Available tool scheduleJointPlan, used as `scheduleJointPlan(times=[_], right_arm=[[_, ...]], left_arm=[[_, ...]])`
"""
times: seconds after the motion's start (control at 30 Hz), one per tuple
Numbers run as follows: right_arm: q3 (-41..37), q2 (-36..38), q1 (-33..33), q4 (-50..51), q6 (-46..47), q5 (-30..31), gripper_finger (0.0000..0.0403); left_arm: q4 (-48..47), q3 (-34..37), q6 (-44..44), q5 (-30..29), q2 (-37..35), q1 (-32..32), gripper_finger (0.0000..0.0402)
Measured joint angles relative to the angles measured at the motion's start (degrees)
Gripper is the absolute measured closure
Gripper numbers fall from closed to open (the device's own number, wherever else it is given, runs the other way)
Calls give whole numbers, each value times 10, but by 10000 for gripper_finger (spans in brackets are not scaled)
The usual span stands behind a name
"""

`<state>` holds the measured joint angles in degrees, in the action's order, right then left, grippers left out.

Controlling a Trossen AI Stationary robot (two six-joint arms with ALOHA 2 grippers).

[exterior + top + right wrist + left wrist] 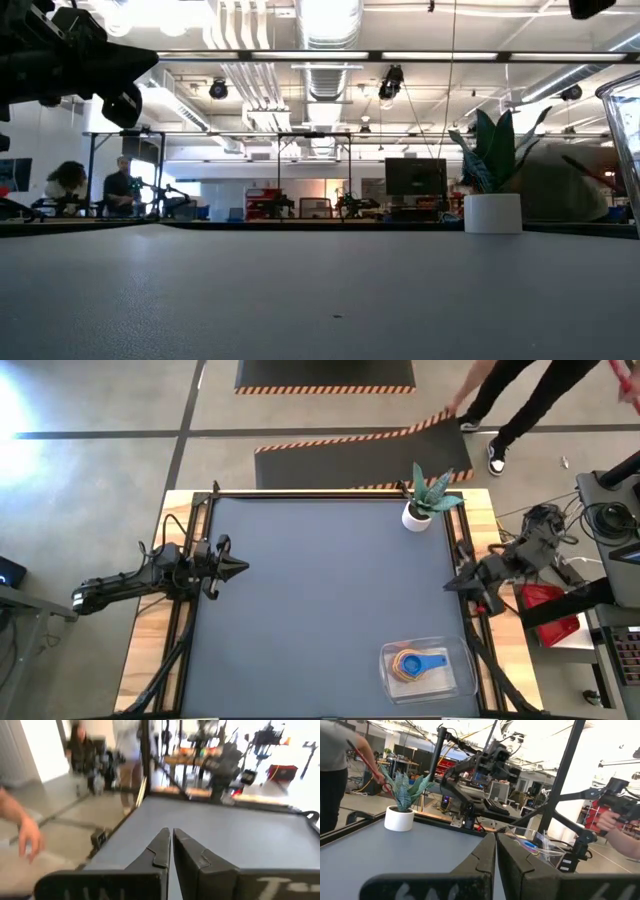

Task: Nest measuring cups in basket
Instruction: Return to Home Position

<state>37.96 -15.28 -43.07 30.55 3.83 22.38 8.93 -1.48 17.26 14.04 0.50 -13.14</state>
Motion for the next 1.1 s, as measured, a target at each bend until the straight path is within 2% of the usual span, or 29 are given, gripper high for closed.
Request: scheduleJointPlan(times=[0.3,0.33,0.6,0.8,1.1], right_arm=[[-65,149,0,-8,-38,62,394],[-70,152,1,-33,-47,65,394],[-101,146,3,-45,-64,83,394],[-144,151,3,-152,-79,102,394],[-238,128,3,-290,-45,46,394]], left_arm=[[0,0,0,0,0,0,402],[0,0,0,0,0,0,402],[-1,-1,0,0,2,0,402],[0,-1,0,0,1,0,402],[0,-1,0,0,2,0,402]])
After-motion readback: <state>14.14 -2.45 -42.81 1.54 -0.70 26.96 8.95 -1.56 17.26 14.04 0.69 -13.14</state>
